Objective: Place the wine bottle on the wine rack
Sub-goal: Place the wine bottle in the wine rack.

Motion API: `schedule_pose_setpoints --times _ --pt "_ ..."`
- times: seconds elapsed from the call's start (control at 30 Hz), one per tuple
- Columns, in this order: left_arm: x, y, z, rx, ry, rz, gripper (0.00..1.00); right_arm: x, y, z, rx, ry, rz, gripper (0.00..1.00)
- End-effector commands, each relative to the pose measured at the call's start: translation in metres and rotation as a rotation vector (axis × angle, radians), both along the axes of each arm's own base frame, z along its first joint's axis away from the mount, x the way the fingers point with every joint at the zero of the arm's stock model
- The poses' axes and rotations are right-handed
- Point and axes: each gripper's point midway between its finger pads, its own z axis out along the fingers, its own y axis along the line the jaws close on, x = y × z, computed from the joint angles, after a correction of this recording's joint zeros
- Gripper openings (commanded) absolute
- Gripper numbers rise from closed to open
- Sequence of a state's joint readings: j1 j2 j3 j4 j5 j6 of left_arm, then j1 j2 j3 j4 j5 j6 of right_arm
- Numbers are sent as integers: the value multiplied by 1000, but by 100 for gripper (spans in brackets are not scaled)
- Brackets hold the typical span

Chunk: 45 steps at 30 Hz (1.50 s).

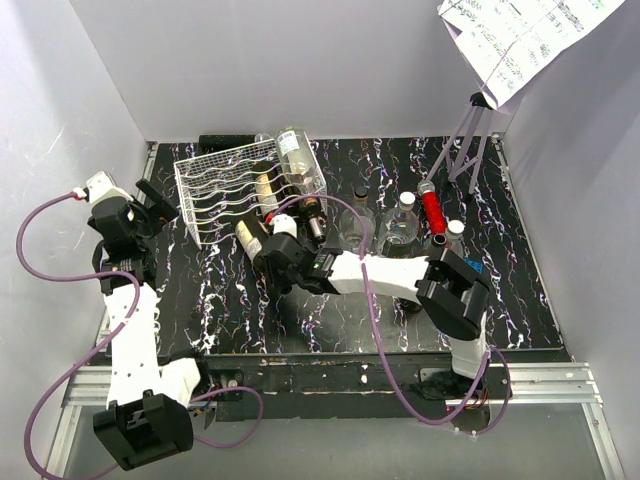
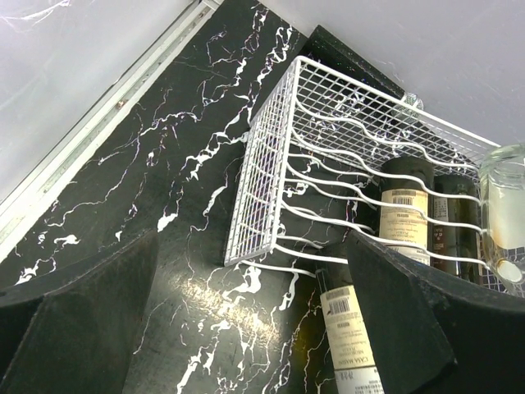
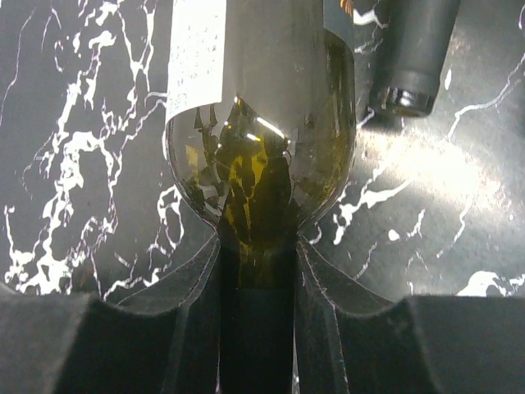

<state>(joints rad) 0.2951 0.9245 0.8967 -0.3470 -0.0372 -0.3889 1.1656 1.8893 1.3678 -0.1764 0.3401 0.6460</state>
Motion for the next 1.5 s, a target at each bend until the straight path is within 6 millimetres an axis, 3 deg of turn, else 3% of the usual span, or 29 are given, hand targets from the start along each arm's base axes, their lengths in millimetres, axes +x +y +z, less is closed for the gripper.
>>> schedule_pose_setpoints --times 0.0,0.27,0.67,1.23,1.47 --pt "1 2 4 17 -27 3 98 44 50 96 304 -247 -82 1" --pt "-4 7 2 21 -10 40 98 69 62 86 298 -369 -127 1" --pt "-7 5 0 18 -14 37 98 104 85 90 229 -504 -163 1" --pt "-5 1 -2 13 -9 12 98 157 90 81 262 -430 -259 1" --pt "-5 0 -1 13 -11 6 98 161 98 70 255 -402 -241 1"
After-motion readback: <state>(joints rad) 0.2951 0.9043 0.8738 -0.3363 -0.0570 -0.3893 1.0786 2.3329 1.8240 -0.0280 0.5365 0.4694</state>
